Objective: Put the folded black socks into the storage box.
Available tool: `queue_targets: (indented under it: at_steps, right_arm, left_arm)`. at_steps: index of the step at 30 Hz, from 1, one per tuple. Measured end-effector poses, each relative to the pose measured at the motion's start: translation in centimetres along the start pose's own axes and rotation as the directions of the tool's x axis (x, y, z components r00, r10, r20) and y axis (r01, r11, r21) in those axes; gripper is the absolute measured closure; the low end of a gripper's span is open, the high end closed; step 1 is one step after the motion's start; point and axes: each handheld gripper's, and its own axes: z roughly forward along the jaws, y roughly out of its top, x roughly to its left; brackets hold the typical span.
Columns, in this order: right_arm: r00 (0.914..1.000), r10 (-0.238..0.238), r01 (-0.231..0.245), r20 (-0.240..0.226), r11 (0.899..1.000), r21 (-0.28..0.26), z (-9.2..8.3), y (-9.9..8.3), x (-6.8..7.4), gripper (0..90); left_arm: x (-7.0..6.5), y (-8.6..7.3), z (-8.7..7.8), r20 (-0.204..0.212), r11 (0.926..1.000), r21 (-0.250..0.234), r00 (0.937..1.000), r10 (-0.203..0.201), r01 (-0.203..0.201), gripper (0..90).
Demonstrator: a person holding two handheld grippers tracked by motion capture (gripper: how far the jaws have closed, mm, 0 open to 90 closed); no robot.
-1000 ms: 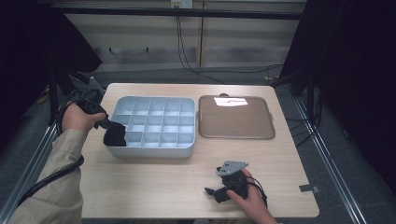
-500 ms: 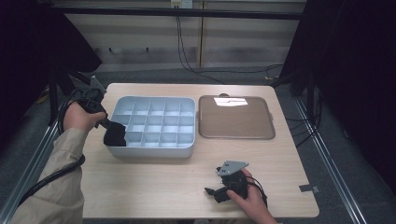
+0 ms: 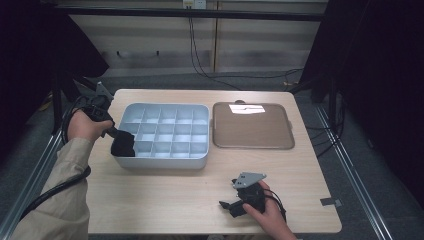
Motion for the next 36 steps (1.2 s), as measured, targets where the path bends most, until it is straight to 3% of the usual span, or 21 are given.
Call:
queue_targets:
  at_steps: [36]
  right_arm:
    - [1.0000,0.001,-0.001,0.000,1.000,-0.003,0.0,0.0,0.0,13.1]
  left_arm:
    - [0.3,-0.4,4.0,0.001,0.9996,0.025,0.9999,-0.013,0.013,90.0]
